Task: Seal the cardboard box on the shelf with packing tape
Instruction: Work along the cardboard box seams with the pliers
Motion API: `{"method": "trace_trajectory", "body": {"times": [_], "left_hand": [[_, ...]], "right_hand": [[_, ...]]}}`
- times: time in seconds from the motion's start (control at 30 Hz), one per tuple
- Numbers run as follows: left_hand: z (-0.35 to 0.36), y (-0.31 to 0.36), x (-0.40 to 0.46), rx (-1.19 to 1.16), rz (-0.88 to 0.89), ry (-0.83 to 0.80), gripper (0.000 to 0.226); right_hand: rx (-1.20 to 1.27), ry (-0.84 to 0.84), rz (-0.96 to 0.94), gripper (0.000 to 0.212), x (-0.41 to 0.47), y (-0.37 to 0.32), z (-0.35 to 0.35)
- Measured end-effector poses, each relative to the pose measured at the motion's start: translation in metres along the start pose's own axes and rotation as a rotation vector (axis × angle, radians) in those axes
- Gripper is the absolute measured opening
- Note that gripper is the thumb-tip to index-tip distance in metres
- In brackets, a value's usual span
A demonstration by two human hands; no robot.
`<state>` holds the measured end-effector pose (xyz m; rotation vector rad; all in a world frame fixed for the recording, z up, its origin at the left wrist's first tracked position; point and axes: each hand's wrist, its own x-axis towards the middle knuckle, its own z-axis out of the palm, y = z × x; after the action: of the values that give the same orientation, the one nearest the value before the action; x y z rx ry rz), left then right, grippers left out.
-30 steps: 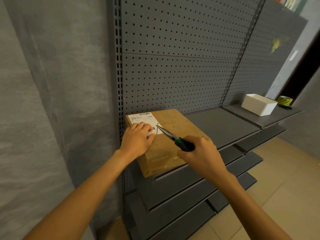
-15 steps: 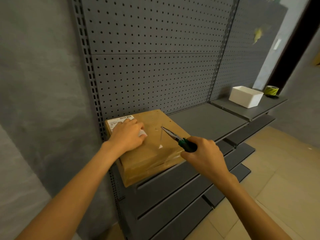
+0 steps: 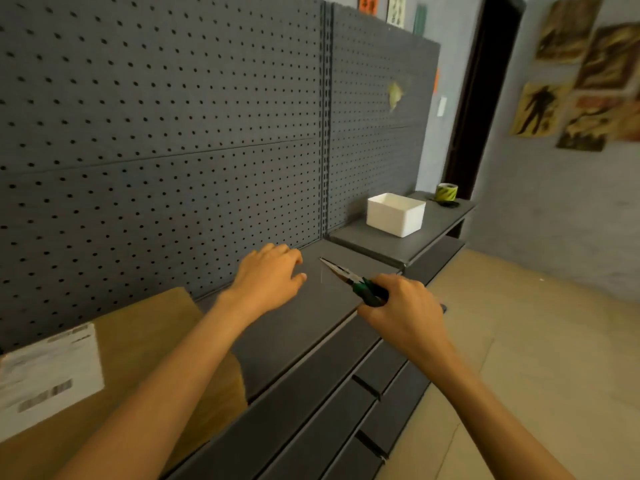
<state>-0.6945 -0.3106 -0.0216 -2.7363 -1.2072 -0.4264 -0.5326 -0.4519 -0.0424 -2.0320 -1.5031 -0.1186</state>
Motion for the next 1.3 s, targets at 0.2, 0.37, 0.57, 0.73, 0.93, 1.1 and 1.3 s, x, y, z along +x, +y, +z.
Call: {"method": "trace_trajectory", "body": {"times": [0.2, 0.37, 0.57, 0.73, 0.93, 1.1, 1.3], "left_hand": [[0.009, 0.073, 0.089, -0.072, 0.087, 0.117, 0.033], [0.039, 0.115, 0.137, -0.059, 0.122, 0.059, 0.033], [0.064, 0.145, 0.203, -0.055, 0.153, 0.025, 0.039], [0.094, 0.181, 0.269, -0.061, 0.187, 0.009, 0.037], [0.137, 0.224, 0.363, -0.114, 0.229, -0.001, 0.036], [0.144, 0.250, 0.459, -0.156, 0.228, 0.075, 0.036], [0.152, 0.273, 0.527, -0.170, 0.210, 0.104, 0.037]], "right_hand": [[-0.049, 0.102, 0.077, 0.018, 0.045, 0.084, -0.042], [-0.058, 0.092, 0.169, 0.017, 0.065, 0.146, -0.052], [-0.059, 0.117, 0.272, 0.011, 0.107, 0.206, -0.067], [-0.108, 0.128, 0.301, 0.007, 0.147, 0.261, -0.066], [-0.161, 0.127, 0.335, 0.011, 0.213, 0.341, -0.051], [-0.223, 0.188, 0.295, 0.021, 0.302, 0.395, -0.070], [-0.187, 0.197, 0.267, 0.019, 0.364, 0.437, -0.073]]}}
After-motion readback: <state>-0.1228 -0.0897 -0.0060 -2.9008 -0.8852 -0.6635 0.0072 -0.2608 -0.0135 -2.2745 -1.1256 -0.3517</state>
